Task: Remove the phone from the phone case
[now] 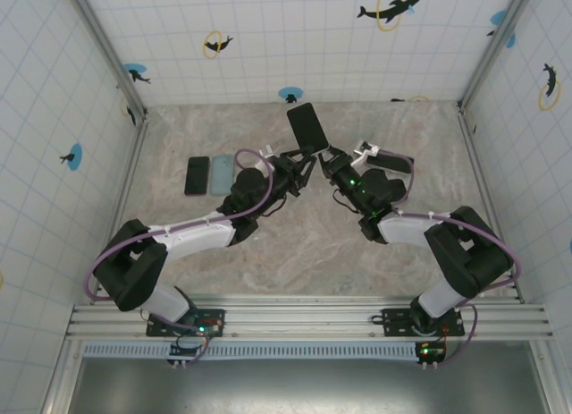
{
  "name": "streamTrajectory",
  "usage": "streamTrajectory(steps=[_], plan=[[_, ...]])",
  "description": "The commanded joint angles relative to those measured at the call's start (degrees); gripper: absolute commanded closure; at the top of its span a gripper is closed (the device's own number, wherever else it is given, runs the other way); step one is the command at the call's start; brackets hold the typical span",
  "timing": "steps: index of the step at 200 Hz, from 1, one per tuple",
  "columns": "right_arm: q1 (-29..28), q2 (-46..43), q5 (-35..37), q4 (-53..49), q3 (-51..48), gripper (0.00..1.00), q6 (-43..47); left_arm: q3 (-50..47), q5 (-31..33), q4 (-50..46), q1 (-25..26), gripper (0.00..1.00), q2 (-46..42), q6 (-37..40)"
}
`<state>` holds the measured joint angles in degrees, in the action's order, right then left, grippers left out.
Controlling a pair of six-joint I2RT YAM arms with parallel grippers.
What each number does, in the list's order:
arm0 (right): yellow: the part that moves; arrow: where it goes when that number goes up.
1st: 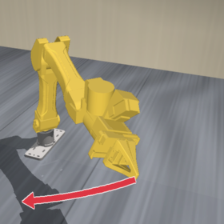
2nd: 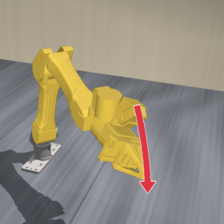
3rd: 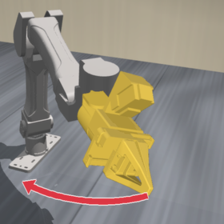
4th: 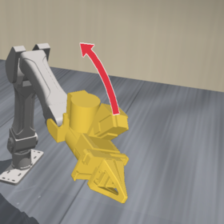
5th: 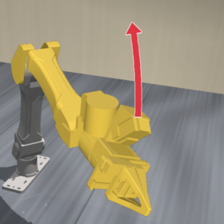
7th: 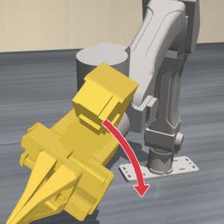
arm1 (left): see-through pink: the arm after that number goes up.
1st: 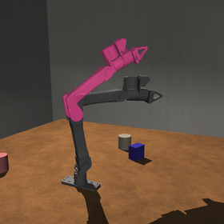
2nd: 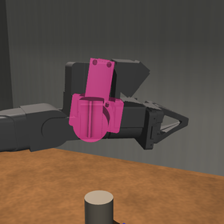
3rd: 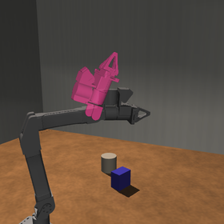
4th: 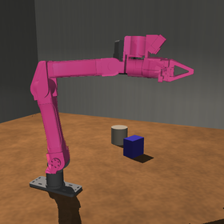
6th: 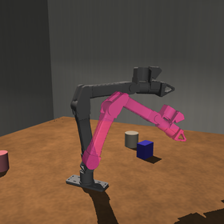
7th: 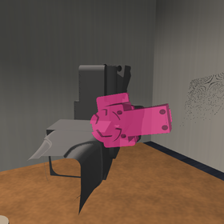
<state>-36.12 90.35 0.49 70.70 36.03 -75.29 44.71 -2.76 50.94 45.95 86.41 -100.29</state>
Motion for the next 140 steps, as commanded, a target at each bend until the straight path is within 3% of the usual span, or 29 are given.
streamTrajectory(steps=[1, 46, 140], plan=[[-1.78, -2.88, -0.41, 6.22, -0.29, 1.00, 1.96, 0.88, 2.62, -2.32, -1.20, 0.66, -0.04, 2.88], [-4.42, -5.32, 2.16, 2.35, -0.85, 1.00, 4.99, 3.91, 6.61, -16.55, -1.24, 0.66, -3.31, 10.86], [-9.27, -7.10, 14.35, 0.88, -3.38, 1.00, 4.96, 2.58, 8.89, -10.15, -1.57, 0.77, -3.25, 5.36]])
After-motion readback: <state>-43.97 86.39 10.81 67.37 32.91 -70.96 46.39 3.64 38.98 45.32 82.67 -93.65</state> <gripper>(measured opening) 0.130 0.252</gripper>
